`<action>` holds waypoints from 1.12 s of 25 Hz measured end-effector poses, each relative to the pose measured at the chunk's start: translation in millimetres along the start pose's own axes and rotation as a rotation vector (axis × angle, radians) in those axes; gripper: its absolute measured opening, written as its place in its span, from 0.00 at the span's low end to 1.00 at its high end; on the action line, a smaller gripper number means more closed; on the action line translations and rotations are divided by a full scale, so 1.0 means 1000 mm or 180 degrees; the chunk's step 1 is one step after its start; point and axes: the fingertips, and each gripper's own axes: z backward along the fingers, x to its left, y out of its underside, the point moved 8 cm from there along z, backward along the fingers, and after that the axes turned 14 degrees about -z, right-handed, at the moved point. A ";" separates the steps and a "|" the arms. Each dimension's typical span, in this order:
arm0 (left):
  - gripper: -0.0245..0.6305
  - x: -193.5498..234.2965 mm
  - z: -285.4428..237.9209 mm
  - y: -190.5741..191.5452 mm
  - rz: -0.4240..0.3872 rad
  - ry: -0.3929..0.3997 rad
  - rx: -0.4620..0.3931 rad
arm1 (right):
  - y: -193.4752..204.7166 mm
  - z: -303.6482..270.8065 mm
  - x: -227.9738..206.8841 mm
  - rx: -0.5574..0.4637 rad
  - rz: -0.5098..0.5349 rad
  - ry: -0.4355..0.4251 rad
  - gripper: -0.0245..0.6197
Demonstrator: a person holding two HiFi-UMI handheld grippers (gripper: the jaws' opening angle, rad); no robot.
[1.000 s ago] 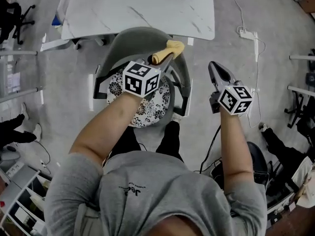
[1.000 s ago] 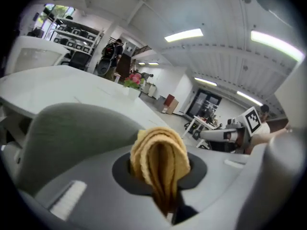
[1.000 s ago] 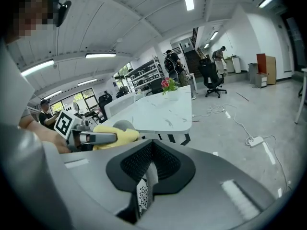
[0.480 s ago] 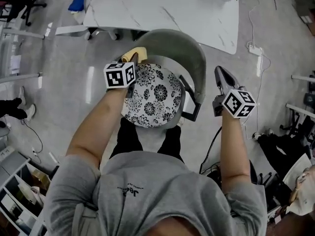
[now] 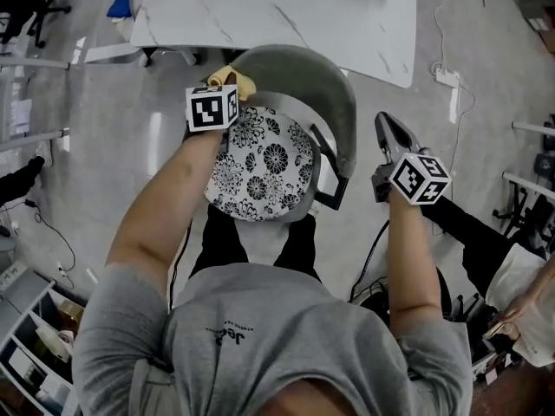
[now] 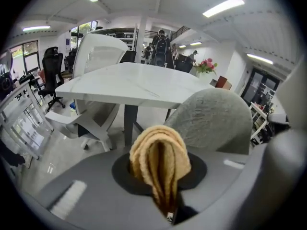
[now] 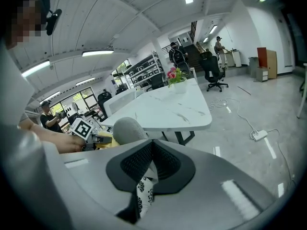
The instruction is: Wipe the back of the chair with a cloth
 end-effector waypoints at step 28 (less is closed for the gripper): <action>0.20 -0.187 -0.051 -0.054 -0.1215 0.0642 0.0292 | -0.021 0.059 -0.080 -0.0266 -0.0270 0.0218 0.04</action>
